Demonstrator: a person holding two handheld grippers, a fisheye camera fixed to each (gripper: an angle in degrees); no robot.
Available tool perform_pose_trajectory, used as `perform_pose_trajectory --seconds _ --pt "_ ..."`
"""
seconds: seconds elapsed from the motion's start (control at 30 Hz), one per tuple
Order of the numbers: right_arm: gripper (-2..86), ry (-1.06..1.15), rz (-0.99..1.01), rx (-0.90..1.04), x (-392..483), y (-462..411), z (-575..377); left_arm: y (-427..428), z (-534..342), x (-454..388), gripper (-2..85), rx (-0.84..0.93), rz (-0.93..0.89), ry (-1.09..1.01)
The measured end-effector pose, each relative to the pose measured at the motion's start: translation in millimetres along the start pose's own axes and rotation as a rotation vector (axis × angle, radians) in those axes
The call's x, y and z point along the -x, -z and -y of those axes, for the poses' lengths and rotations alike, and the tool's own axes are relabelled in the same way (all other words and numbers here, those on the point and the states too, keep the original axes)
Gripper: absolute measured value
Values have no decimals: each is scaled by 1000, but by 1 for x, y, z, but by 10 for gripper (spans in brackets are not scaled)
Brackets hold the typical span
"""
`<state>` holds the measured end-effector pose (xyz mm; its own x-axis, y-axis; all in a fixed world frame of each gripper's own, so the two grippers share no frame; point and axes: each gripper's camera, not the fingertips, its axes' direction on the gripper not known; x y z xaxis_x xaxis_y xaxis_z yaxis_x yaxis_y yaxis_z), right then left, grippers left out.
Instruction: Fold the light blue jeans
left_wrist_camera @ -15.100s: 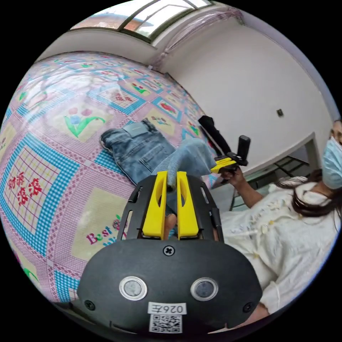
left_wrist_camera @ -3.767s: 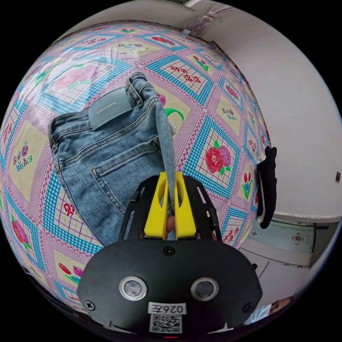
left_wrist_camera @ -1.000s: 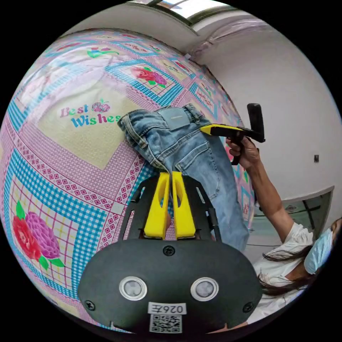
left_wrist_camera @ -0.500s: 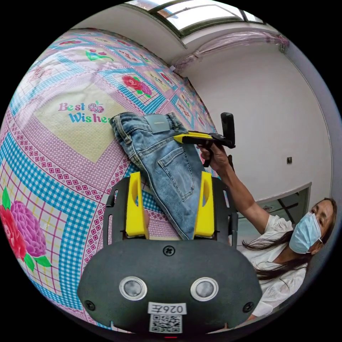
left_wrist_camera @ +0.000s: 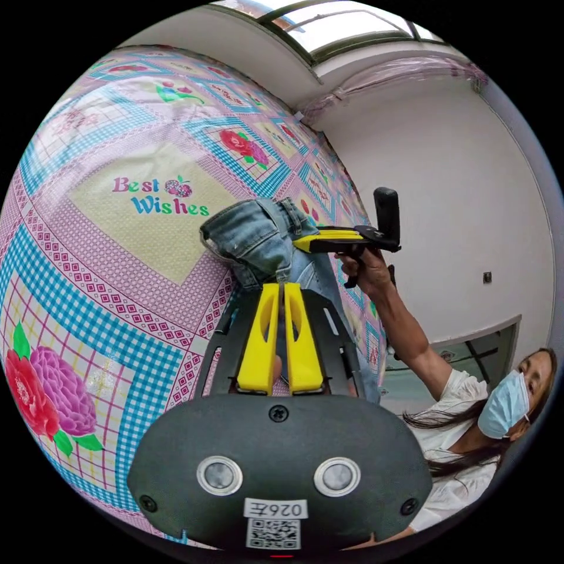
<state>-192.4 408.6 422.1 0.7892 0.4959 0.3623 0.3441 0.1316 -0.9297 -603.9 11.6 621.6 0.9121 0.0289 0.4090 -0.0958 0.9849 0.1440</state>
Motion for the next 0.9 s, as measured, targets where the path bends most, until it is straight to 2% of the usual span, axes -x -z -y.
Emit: perform_pose_trajectory --seconds 0.07,0.17,0.23,0.37,0.4,0.43,0.47,0.5,0.53,0.57,0.6,0.63,0.67,0.77,0.9 --pt "-11 -44 -28 -53 -12 -2 -11 -2 9 -8 28 20 17 -8" --pt "-11 -37 -147 -77 -17 3 -19 1 11 -23 110 84 34 -15" --pt "-12 -64 -92 -101 -26 4 -24 -2 -8 -42 185 155 86 -19" --pt "-12 -68 -87 -125 -26 4 -34 -28 -65 -74 221 236 57 -22" --pt "-12 -66 -94 -126 -24 3 -34 -46 -77 -83 165 280 71 -30" --pt "-12 -68 -101 -127 -20 4 -35 -65 -86 -96 55 340 90 -93" --pt "-13 -53 -87 -164 -9 11 -39 -71 -91 -104 39 345 97 -123" --pt "-12 -31 -77 -205 -1 19 -43 -67 -102 -122 7 302 178 -165" --pt "-12 42 -147 -285 19 33 -52 -56 -117 -140 3 270 307 -204" --pt "-9 55 -335 -235 24 25 -51 -50 -125 -145 0 241 337 -206" --pt "-8 42 -374 -159 19 14 -46 -39 -136 -145 0 196 313 -172" --pt "-1 20 -340 -12 5 -6 -39 -35 -138 -139 2 231 292 -144" --pt "9 -3 -301 -69 1 0 -44 -33 -138 -135 4 249 287 -132" --pt "48 -35 -295 -226 7 33 -63 -8 -121 -113 79 244 262 -58" --pt "63 -43 -282 -280 6 57 -81 16 -46 -83 204 121 203 -4"
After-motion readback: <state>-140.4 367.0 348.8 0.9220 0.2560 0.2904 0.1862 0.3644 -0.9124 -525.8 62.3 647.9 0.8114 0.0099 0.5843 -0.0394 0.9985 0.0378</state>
